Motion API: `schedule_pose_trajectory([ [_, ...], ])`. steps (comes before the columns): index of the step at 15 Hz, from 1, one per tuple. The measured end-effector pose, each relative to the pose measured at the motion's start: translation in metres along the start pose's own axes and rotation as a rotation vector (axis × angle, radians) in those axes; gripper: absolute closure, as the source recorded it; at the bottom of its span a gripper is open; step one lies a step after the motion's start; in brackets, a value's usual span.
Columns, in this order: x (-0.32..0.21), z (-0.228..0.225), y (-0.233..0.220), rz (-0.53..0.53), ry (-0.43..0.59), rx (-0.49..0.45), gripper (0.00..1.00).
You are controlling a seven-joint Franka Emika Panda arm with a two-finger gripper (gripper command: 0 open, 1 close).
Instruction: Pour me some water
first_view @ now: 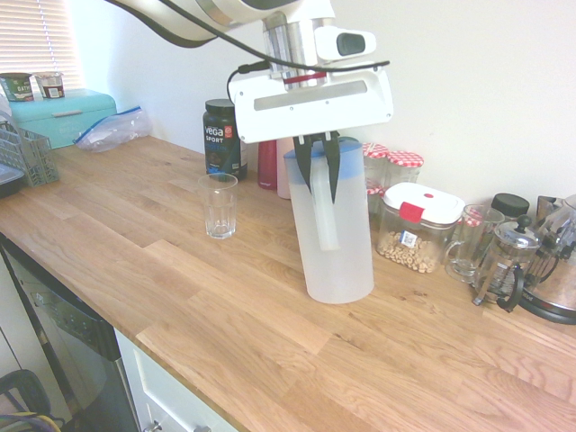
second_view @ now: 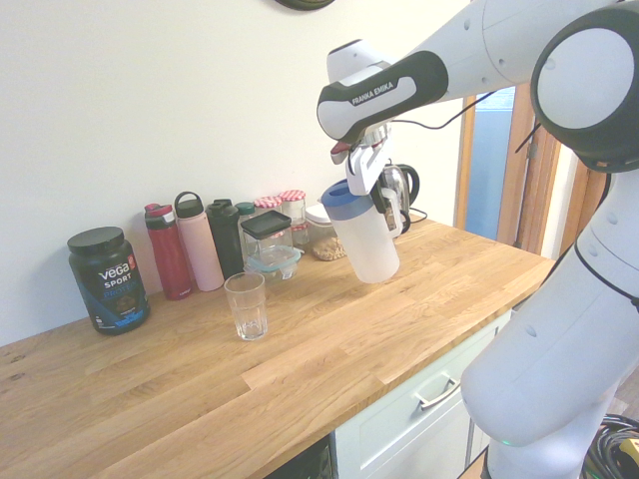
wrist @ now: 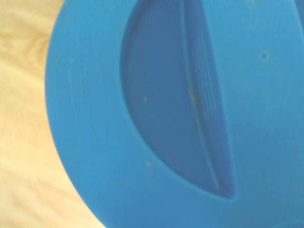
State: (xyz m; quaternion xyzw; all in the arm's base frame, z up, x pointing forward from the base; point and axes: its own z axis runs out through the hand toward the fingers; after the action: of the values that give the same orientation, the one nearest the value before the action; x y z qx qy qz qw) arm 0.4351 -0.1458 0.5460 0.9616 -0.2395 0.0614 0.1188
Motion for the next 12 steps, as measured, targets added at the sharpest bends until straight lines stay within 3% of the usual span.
schedule_pose_trajectory([
  [7, 0.012, 0.006, 0.004, 0.336, 0.104, 0.151, 1.0],
  [12, 0.006, 0.028, -0.004, 0.4, 0.077, 0.147, 1.0],
])
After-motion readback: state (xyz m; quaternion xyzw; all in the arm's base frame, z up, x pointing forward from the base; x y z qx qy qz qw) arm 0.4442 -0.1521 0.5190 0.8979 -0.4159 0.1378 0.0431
